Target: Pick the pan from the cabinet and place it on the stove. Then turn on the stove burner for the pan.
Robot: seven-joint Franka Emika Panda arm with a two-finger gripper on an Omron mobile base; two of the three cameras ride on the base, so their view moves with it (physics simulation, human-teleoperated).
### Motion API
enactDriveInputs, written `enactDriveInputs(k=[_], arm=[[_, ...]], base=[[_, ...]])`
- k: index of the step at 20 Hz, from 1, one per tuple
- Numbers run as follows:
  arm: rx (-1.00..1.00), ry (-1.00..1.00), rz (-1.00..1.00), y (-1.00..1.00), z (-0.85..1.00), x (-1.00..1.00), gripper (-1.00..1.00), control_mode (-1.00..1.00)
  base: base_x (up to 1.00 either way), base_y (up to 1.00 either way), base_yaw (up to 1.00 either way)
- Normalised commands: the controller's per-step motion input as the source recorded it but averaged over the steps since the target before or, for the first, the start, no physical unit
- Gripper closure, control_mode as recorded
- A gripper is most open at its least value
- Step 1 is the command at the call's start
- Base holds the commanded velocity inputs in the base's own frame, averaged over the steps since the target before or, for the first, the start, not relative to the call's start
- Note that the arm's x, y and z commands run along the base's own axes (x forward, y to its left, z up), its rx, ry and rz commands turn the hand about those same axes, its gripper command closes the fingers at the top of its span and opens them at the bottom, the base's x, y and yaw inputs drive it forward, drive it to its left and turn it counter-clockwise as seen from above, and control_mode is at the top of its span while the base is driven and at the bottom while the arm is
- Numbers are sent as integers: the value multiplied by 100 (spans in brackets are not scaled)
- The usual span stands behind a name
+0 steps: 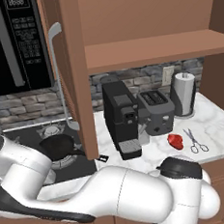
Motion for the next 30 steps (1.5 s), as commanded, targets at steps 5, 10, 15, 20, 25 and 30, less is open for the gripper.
enactDriveInputs(k=[5, 10, 15, 20, 25, 30], arm=[[-2, 3, 8, 7, -17, 19, -100, -100], [-4, 0, 6, 2, -28, 8, -100, -100], [-4, -1, 5, 0, -24, 1, -100, -100], [0, 0, 3, 0, -2, 2, -100, -100], [0, 1, 2, 0, 0, 6, -100, -100], [0, 3, 5, 0, 0, 10, -100, -100]], base=[[0, 0, 0], [0, 0, 0], [0, 0, 0], [0, 0, 0], [0, 0, 0], [0, 0, 0]])
